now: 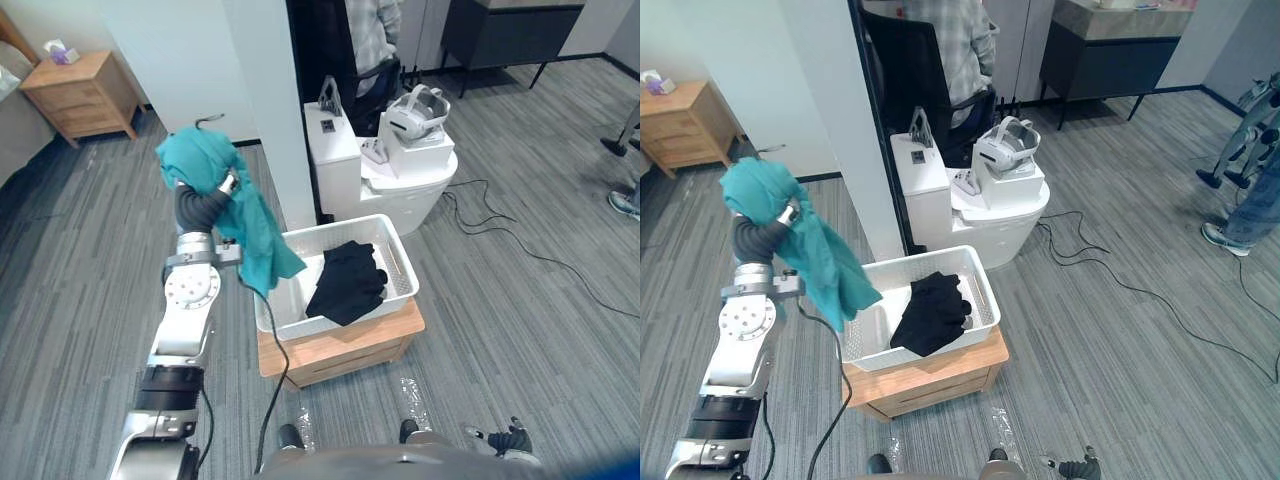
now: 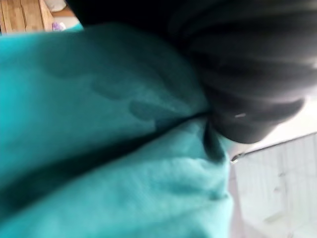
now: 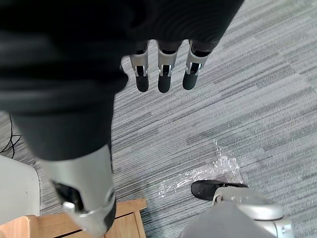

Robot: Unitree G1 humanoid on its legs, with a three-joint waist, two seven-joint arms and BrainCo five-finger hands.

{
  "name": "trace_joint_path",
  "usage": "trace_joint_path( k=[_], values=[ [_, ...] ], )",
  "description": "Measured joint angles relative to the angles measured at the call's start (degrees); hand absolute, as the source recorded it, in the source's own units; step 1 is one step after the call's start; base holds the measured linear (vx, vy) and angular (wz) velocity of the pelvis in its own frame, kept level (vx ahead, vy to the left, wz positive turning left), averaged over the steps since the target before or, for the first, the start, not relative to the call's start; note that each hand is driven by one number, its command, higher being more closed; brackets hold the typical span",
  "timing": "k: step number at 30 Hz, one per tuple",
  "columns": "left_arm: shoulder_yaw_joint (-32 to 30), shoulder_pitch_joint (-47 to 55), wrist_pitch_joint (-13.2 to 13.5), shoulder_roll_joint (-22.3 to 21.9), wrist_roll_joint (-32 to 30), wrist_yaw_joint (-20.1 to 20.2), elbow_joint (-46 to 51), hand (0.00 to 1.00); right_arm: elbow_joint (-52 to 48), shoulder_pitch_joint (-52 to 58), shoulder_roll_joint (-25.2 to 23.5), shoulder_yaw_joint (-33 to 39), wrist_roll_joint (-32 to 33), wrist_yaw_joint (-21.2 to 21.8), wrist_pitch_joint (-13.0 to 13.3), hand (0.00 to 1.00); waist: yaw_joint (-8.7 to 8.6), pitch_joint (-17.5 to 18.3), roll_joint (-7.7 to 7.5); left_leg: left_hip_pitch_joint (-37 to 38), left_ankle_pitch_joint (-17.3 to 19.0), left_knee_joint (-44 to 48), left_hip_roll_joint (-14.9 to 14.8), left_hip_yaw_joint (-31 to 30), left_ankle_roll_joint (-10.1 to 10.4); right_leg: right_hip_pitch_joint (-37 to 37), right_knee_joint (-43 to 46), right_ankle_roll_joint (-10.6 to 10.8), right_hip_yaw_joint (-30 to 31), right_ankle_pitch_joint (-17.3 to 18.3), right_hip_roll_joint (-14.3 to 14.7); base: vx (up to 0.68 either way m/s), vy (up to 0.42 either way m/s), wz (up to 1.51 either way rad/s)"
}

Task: Tidy the bed and pick cloth on bed and put in laundry

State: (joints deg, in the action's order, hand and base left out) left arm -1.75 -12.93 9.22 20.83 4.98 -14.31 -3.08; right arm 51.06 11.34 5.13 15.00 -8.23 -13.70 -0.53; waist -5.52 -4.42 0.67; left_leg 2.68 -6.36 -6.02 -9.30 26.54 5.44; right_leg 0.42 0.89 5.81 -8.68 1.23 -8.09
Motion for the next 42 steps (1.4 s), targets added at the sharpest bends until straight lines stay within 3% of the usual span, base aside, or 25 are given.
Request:
trace_joint_path(
  k=[8, 17, 21, 30, 31, 42],
  values=[
    [4.6, -4.4, -1.6, -0.1, -2.5, 0.2, -4.4, 1.00, 0.1, 0.7, 0.1, -0.2, 0.0, 0.0, -0.1, 0.00, -1.62, -0.9, 1.23, -1.1, 0.2, 0.0, 0.2, 1.7, -0.1, -1.5, -0.2, 0.7, 1.9, -0.9, -0.1, 0.05, 0.006, -0.12],
    [9.4, -8.9, -3.0, -2.6, -6.8, 0.5, -11.5, 1.00, -1.0, -1.6, -0.1, 0.1, 0.2, -0.7, -0.3, 0.00, -4.33, -6.6, 2.57, -3.6, -0.3, 0.0, 0.2, 5.6, -0.5, -7.3, 2.5, 0.7, 5.3, -1.3, 0.0, 0.00, 0.005, -0.18],
    [11.2, -8.8, -4.1, -2.5, -10.8, 1.9, -15.7, 1.00, -3.4, -2.3, -0.5, -1.5, 0.2, -1.4, -0.2, 0.00, -4.30, -9.3, 2.60, -3.9, 0.5, 0.0, -0.4, 8.6, 0.1, -9.5, 3.1, 0.8, 7.9, -1.7, 0.0, -0.03, 0.001, -0.29],
    [9.6, -8.3, -5.6, -4.3, -13.6, 2.7, -24.3, 1.00, -5.3, -2.7, -0.7, -4.0, 0.8, -2.6, 0.3, 0.00, -4.14, -10.4, 2.36, -5.5, 0.6, 0.1, -0.3, 10.4, -0.2, -12.0, 3.1, 0.9, 9.0, -2.1, 0.0, 0.06, -0.003, -0.10],
    [8.4, -8.4, -6.3, -4.3, -13.7, 2.6, -25.6, 0.00, -5.3, -2.7, -0.8, -4.7, 0.9, -2.8, 0.3, 0.00, -4.09, -10.9, 2.36, -5.5, 0.5, 0.2, -0.3, 10.4, -0.2, -12.0, 3.1, 0.9, 9.0, -2.1, 0.0, 0.06, -0.002, -0.01],
    [-0.1, -8.9, -8.8, -4.4, -15.8, 0.2, -28.2, 0.00, -5.6, -2.6, -0.6, -7.1, 1.6, -3.3, 1.0, 0.00, -2.60, -12.1, 2.05, -5.1, 1.8, 0.1, -0.4, 12.0, 0.4, -11.9, 3.1, 0.9, 9.2, -2.1, -0.2, 0.02, -0.001, -0.01]
  ],
)
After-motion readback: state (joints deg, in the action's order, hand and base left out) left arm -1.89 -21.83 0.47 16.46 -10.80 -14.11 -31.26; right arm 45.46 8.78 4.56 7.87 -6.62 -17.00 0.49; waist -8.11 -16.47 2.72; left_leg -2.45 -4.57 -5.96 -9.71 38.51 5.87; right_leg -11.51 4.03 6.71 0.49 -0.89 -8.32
